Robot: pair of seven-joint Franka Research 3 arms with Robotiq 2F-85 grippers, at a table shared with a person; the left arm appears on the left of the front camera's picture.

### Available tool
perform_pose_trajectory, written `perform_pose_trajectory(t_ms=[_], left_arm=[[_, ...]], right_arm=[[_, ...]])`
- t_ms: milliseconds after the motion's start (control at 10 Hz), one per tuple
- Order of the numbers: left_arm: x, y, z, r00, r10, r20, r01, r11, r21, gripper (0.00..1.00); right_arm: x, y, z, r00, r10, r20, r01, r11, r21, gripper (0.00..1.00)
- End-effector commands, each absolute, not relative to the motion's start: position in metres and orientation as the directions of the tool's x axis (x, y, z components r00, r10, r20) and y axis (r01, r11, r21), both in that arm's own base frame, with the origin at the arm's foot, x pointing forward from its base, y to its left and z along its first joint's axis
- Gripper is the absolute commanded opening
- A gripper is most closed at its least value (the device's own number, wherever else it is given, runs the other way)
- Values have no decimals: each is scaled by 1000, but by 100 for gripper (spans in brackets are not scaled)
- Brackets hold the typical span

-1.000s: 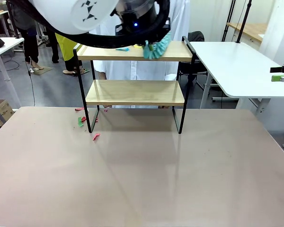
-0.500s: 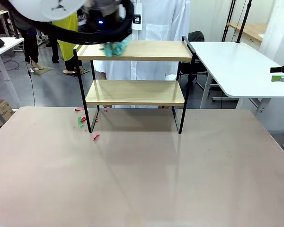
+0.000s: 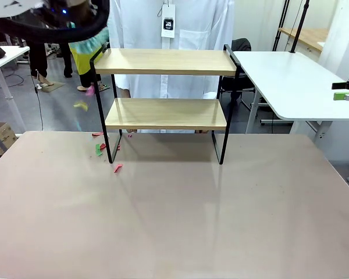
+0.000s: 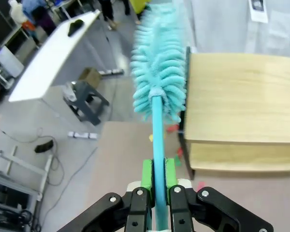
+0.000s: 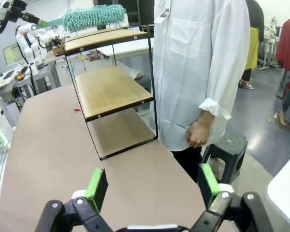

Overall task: Clean the shelf.
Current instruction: Clean the specific section of the Shelf indicated by the human with the Duster.

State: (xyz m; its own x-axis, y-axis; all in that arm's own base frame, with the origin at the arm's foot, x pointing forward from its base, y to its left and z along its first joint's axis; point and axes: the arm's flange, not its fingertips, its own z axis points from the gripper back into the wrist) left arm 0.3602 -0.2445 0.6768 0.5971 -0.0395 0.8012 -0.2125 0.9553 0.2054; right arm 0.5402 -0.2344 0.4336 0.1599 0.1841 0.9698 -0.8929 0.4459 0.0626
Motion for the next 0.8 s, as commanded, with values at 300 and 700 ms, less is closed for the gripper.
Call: perform_pose_trajectory(t_ms=[300, 700], left_arm=[[328, -231, 705, 461, -93, 882, -177, 965, 194, 13], [305, -179, 745, 528, -83, 845, 137, 991, 12, 13]], right_arm=[[539, -233, 437, 156, 186, 970, -893, 446, 58, 100], [539, -233, 437, 156, 186, 970, -893, 446, 58, 100]])
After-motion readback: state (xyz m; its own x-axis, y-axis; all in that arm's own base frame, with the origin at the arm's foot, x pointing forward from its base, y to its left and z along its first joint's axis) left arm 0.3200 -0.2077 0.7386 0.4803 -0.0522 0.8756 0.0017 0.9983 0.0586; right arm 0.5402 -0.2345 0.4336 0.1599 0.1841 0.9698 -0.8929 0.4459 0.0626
